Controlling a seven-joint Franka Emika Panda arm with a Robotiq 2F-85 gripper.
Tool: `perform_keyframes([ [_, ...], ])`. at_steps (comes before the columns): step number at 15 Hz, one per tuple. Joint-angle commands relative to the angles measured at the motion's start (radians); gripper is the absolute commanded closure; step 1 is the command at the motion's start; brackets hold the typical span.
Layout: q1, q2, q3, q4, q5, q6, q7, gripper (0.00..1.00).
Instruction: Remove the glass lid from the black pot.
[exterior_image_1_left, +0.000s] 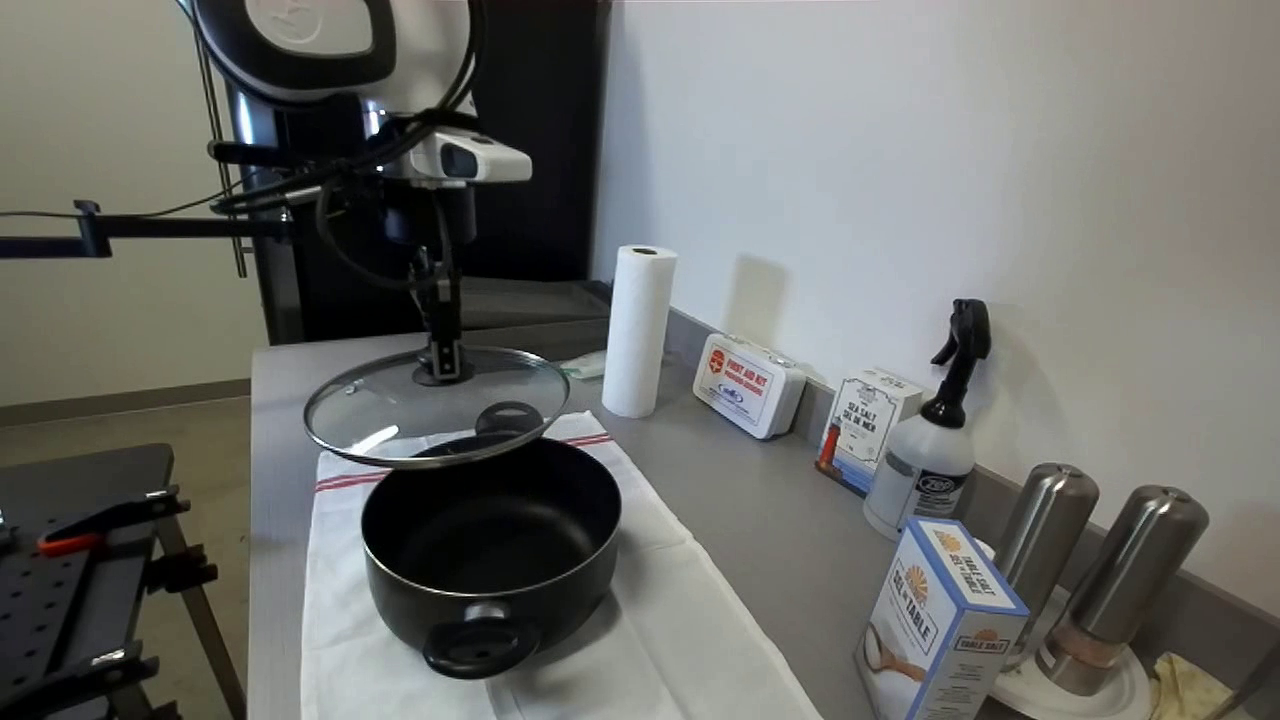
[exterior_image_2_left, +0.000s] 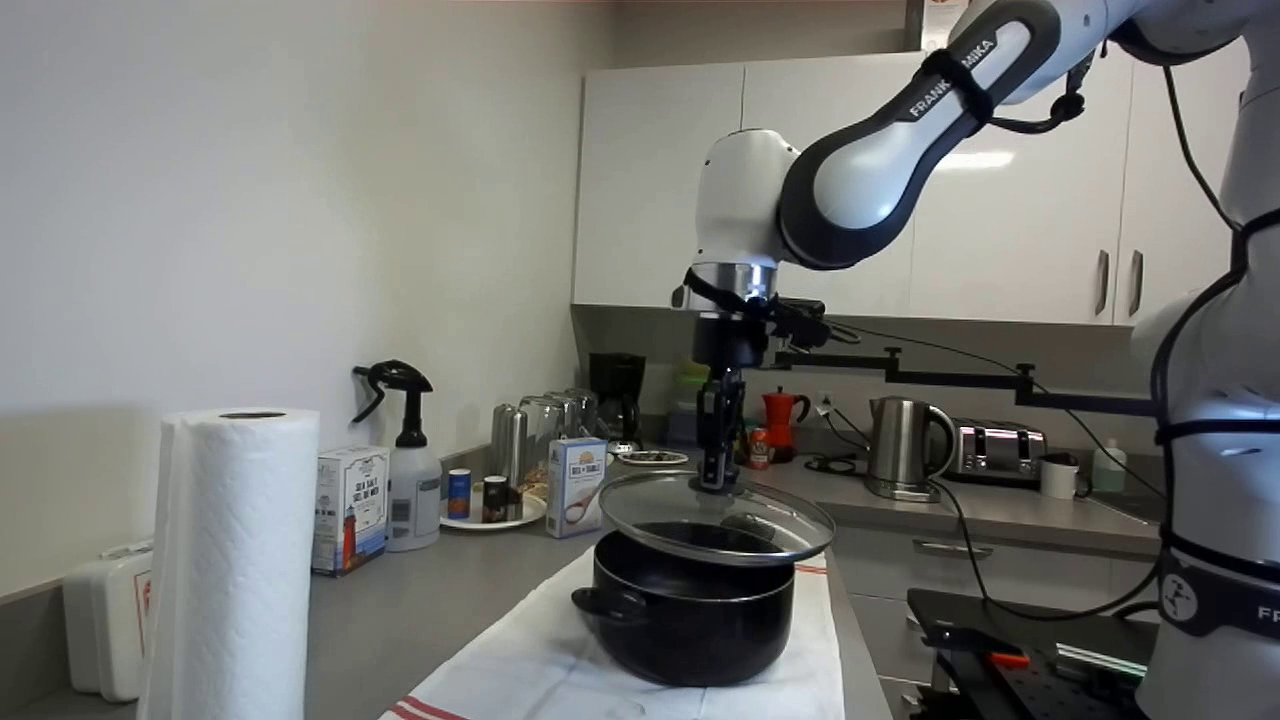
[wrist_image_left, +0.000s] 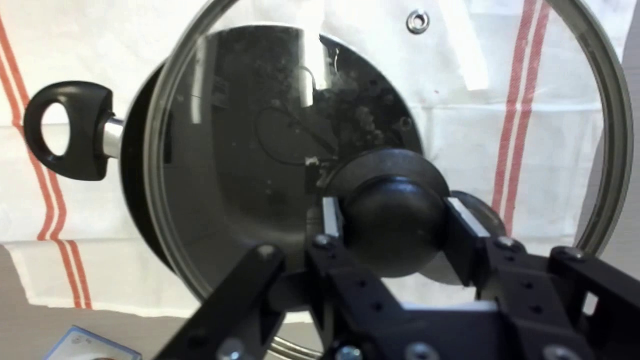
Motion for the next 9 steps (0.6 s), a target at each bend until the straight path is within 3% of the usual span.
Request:
perform_keyframes([
  [1,0.047,-0.074,0.064,-0.046,-0.031,-0.037,0.041,0.74],
  [9,0.155,-0.032,0.191,-0.098,-0.032,0.006,0.068,0.74],
])
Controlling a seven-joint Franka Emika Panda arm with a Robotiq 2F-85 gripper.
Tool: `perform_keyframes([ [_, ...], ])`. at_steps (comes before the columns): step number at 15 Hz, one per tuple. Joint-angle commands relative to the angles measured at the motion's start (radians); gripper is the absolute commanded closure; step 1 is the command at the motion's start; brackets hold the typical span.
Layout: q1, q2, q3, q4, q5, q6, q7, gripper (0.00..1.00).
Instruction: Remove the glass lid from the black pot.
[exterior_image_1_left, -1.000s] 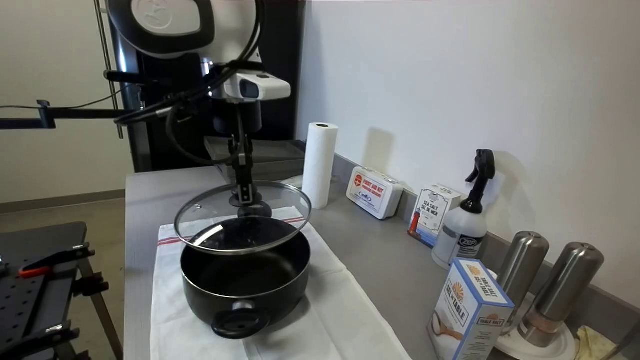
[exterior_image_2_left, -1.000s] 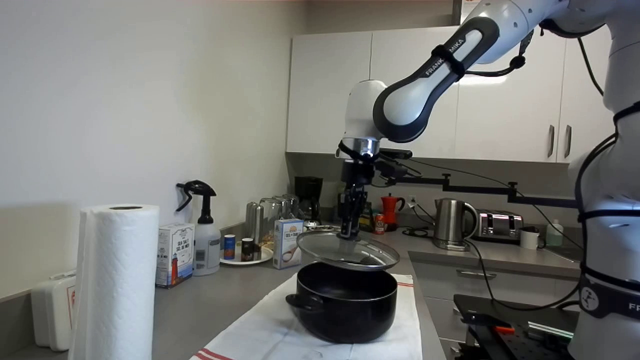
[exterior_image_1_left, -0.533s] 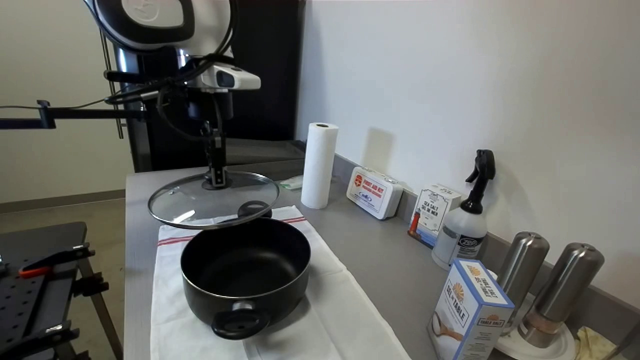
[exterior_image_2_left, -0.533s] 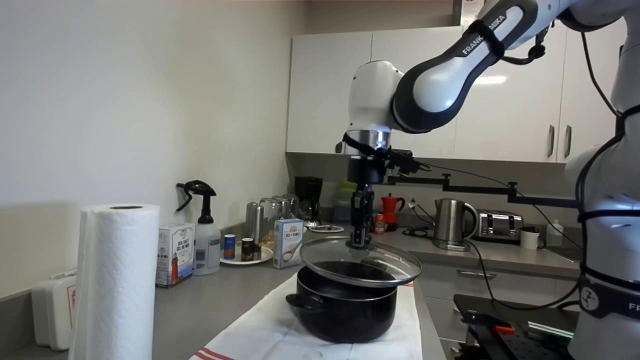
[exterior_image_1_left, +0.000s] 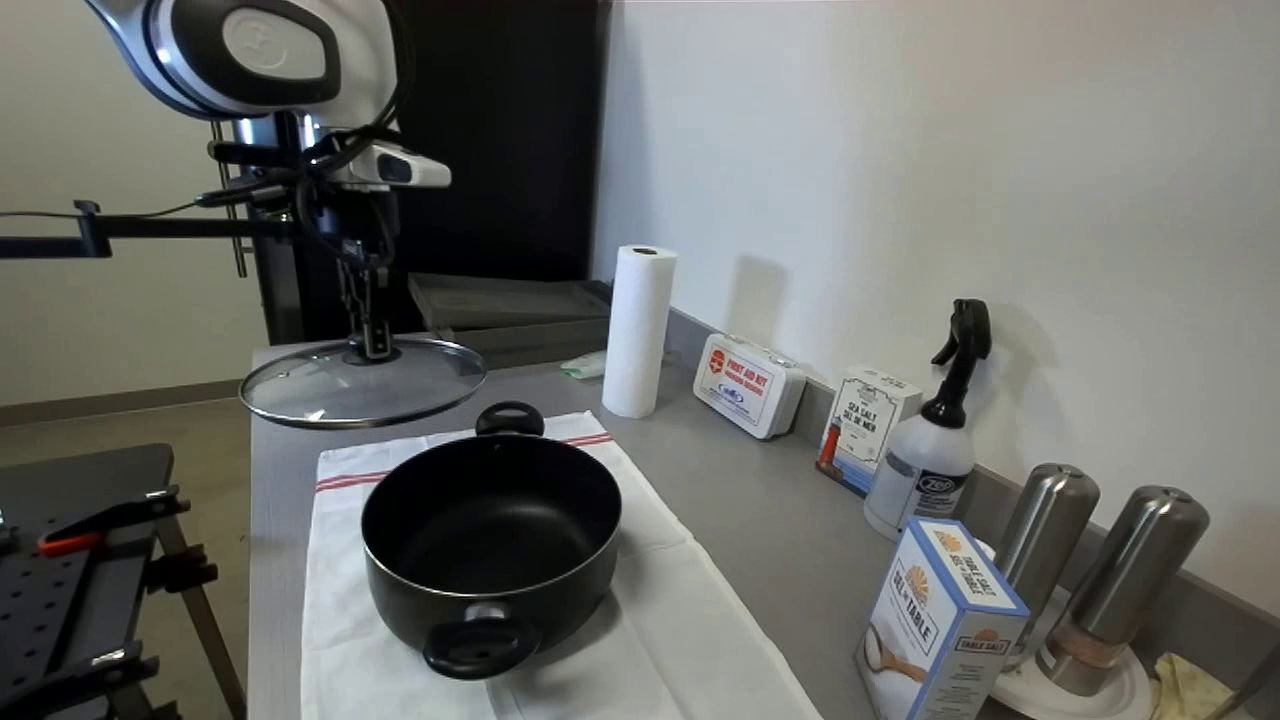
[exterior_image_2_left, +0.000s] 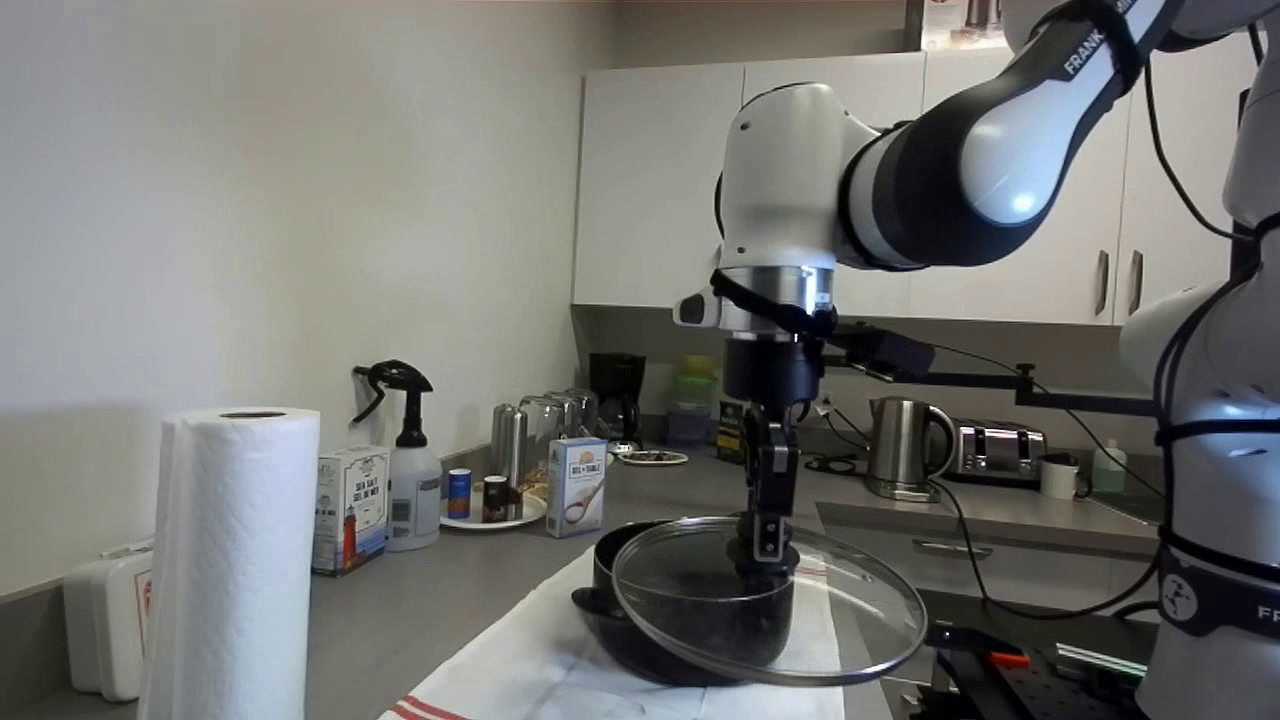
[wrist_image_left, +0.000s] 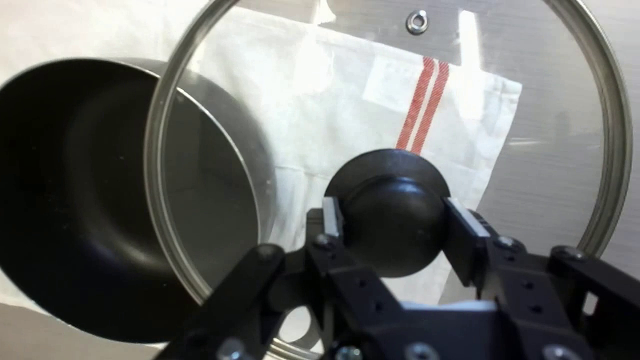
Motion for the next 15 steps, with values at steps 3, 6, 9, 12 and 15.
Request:
perform_keyframes([
  [3,0.048,0.048,0.058,-0.021,-0.04,0.049,0.064,0.74],
  [6,0.056,0.113,0.068,-0.025,-0.077,0.105,0.105,0.74],
  [9,0.058,0.198,0.054,-0.016,-0.153,0.168,0.166,0.74],
  [12,0.072,0.273,0.024,0.006,-0.222,0.213,0.22,0.74],
  [15,0.092,0.338,-0.018,0.046,-0.272,0.249,0.265,0.74],
])
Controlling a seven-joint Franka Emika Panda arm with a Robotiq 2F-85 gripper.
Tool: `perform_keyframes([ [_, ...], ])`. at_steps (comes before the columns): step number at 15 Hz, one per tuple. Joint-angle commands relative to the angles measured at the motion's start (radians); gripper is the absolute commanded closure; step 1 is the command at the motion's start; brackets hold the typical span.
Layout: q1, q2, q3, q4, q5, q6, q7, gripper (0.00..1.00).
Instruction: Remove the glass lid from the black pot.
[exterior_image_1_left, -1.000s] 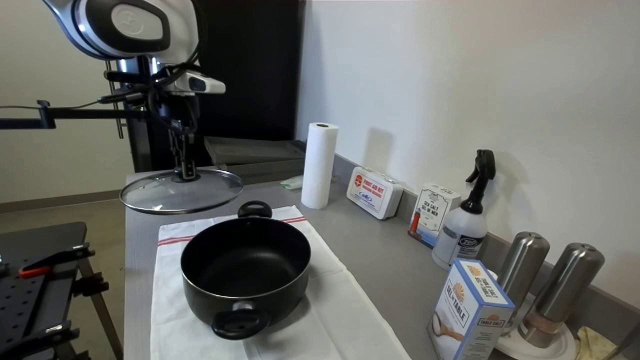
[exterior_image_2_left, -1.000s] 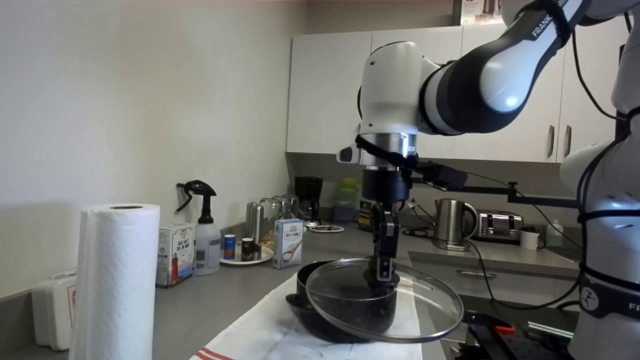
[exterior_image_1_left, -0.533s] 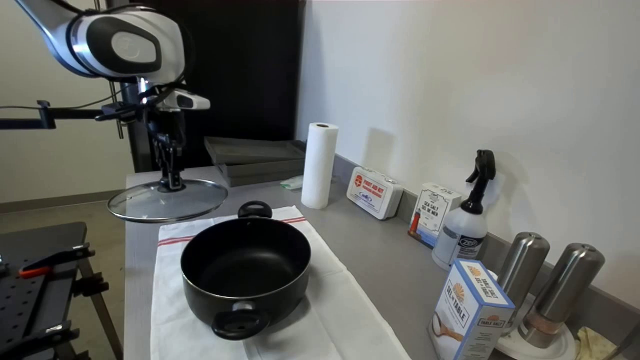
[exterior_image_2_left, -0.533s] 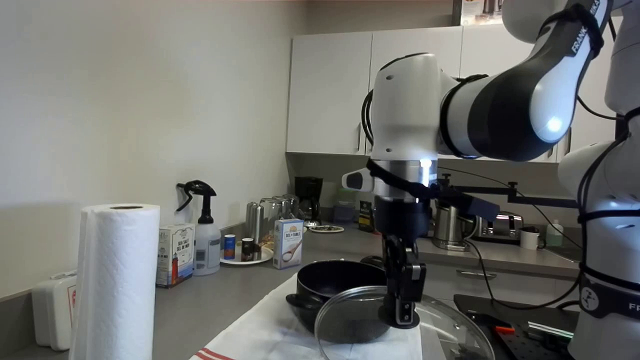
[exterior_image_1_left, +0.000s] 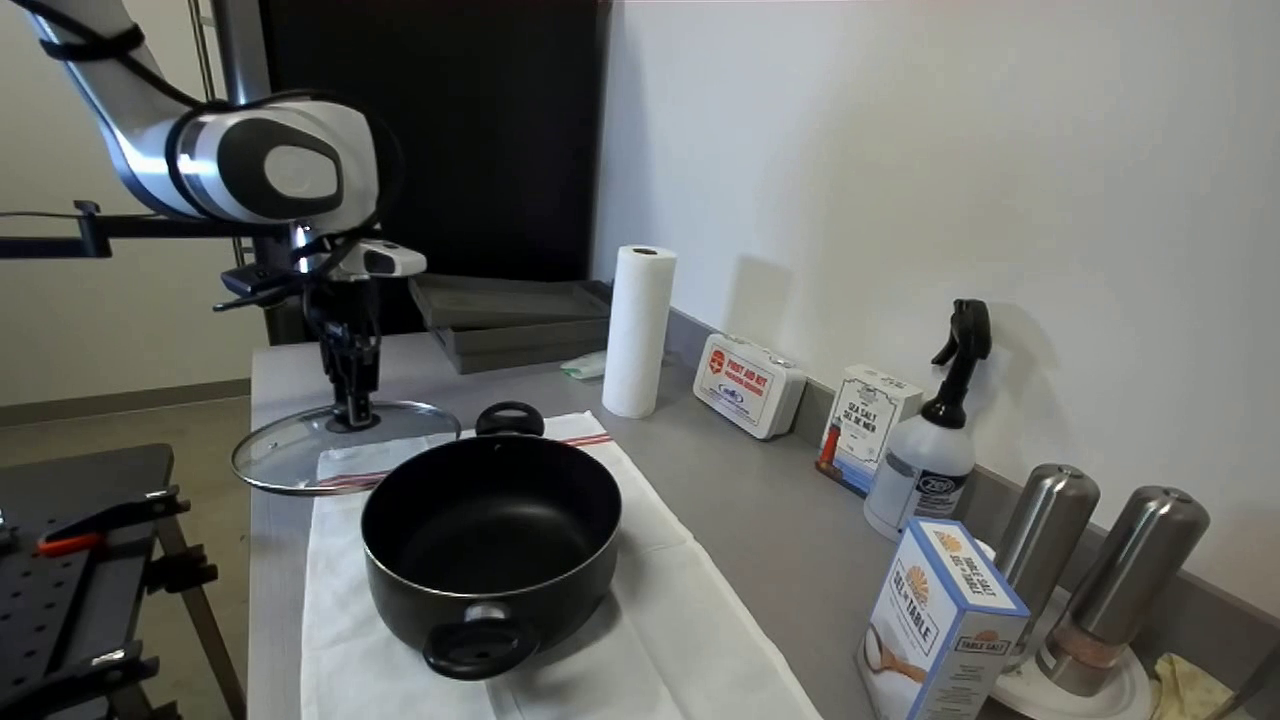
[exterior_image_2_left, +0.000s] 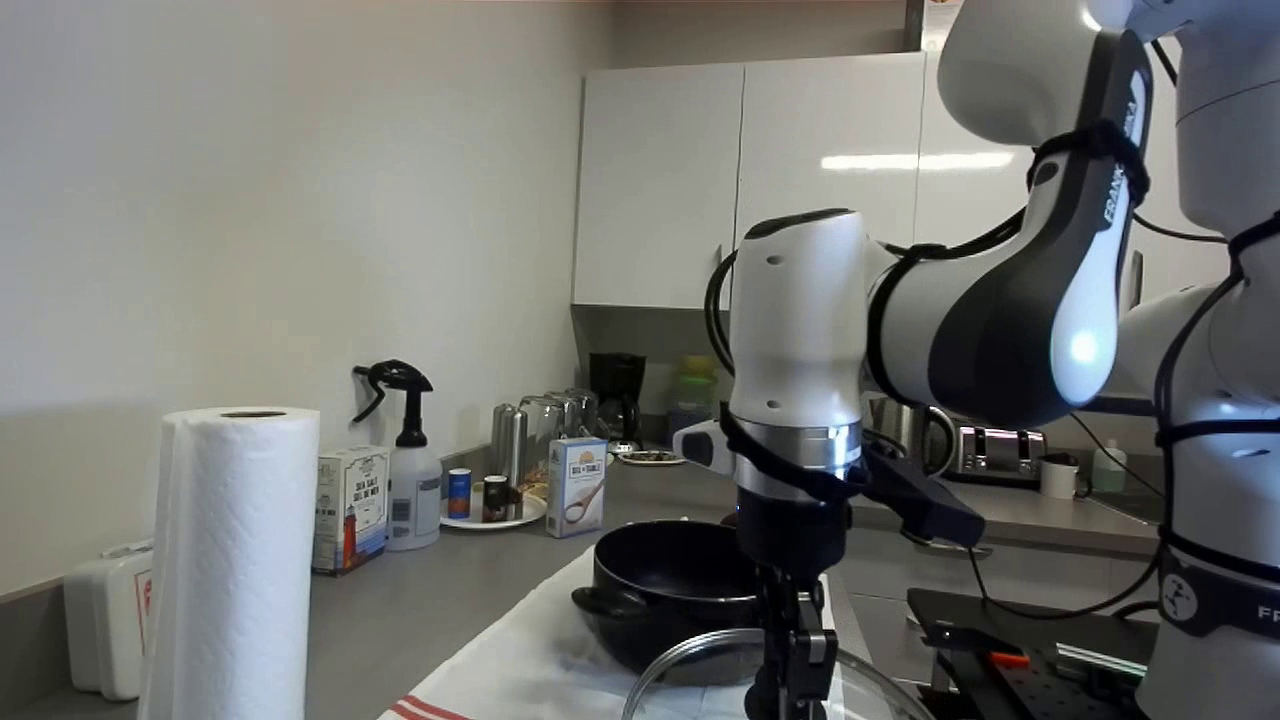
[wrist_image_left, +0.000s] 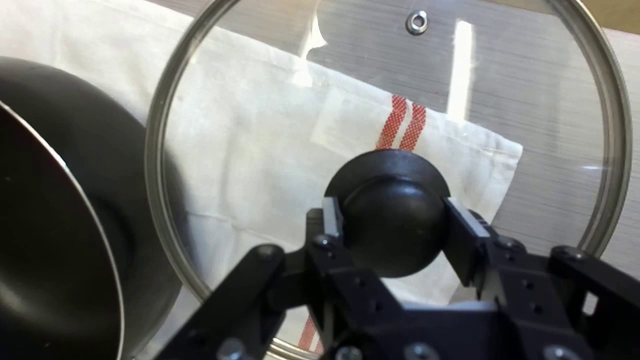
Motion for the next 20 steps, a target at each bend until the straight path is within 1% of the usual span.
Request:
perform_keyframes([
  [1,0.042,0.082,-0.063,0.075,-0.064,0.039,0.071,0.74],
  [9,0.114,0.215,-0.17,0.195,-0.036,0.082,0.097,0.74],
  [12,0.12,0.236,-0.18,0.214,0.006,0.082,0.077,0.74],
  [20,0.099,0.232,-0.164,0.219,0.145,0.074,0.023,0.74],
])
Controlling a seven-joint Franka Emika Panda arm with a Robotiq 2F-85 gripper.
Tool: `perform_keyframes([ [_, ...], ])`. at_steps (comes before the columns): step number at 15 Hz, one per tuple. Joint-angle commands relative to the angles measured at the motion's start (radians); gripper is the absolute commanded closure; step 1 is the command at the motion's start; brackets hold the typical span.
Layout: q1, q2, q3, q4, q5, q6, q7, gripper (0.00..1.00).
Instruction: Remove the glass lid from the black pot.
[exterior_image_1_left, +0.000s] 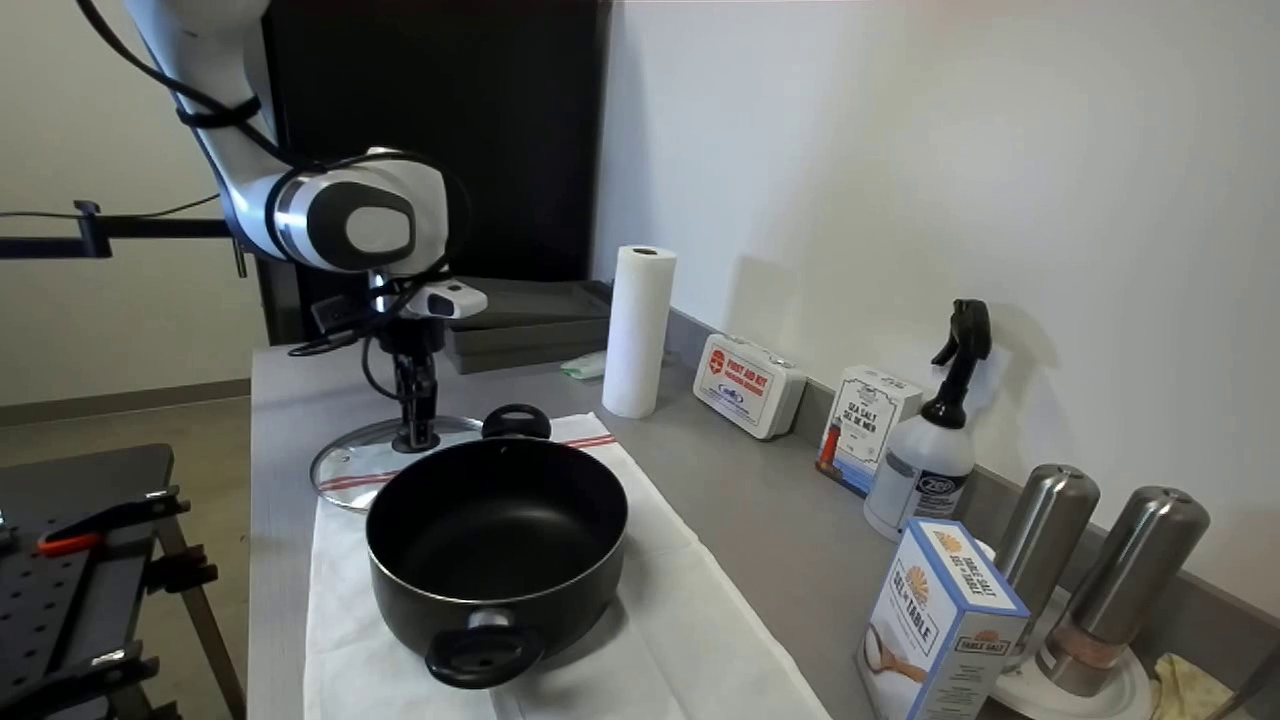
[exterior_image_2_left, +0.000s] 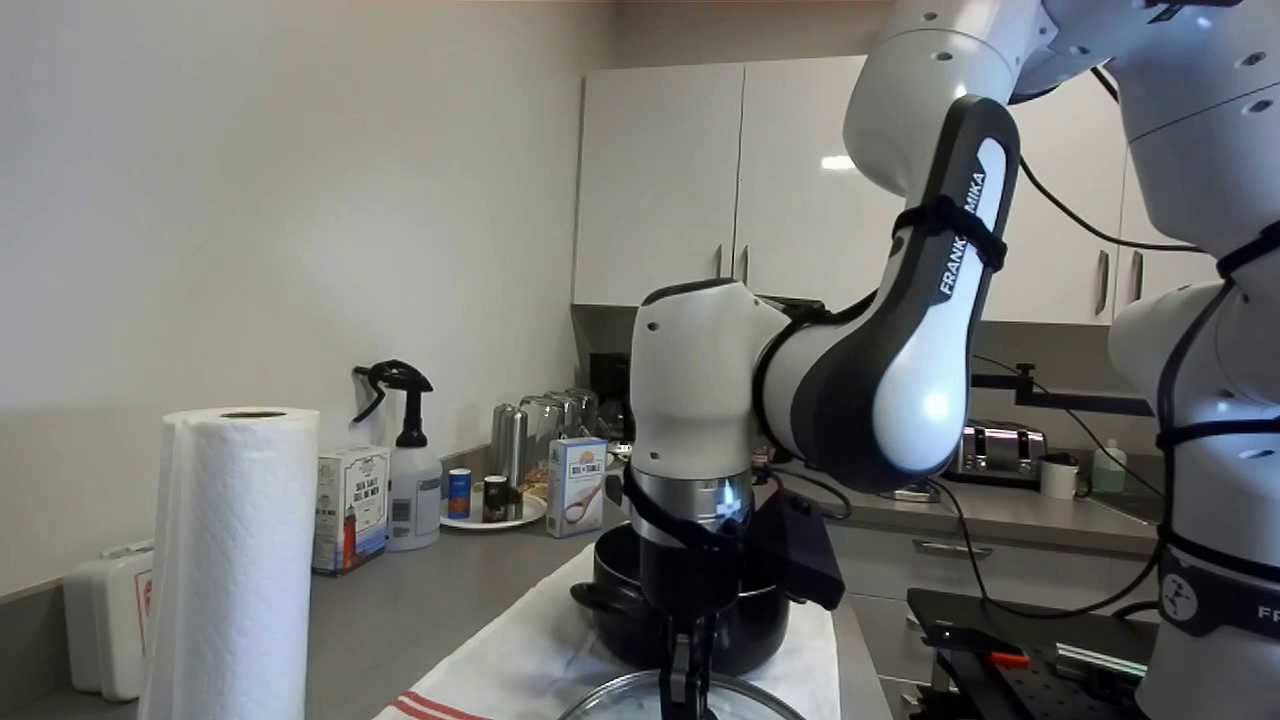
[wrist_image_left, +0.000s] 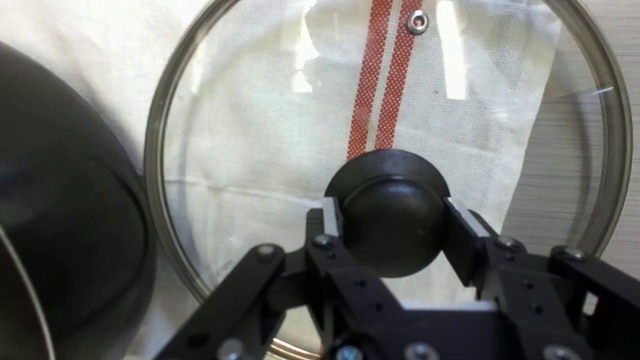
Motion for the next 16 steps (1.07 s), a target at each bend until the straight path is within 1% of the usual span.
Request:
perform_keyframes([
  [1,0.001,-0.017,-0.001,0.011,0.068,-0.002,-0.04,0.74],
  [2,-0.001,-0.02,0.0,0.01,0.081,-0.002,-0.047,0.31],
  [3,0.0,-0.023,-0.002,0.01,0.087,0.0,-0.047,0.23],
  [4,-0.001,-0.026,-0.001,0.012,0.096,-0.003,-0.049,0.18],
  [6,-0.001,-0.038,-0.001,0.013,0.107,-0.002,-0.049,0.04],
  [8,-0.001,-0.051,0.0,0.012,0.111,-0.004,-0.05,0.0],
  [13,-0.002,-0.094,0.005,0.0,0.109,-0.015,-0.049,0.0],
  [16,-0.013,-0.132,0.022,-0.017,0.125,-0.022,-0.083,0.0],
])
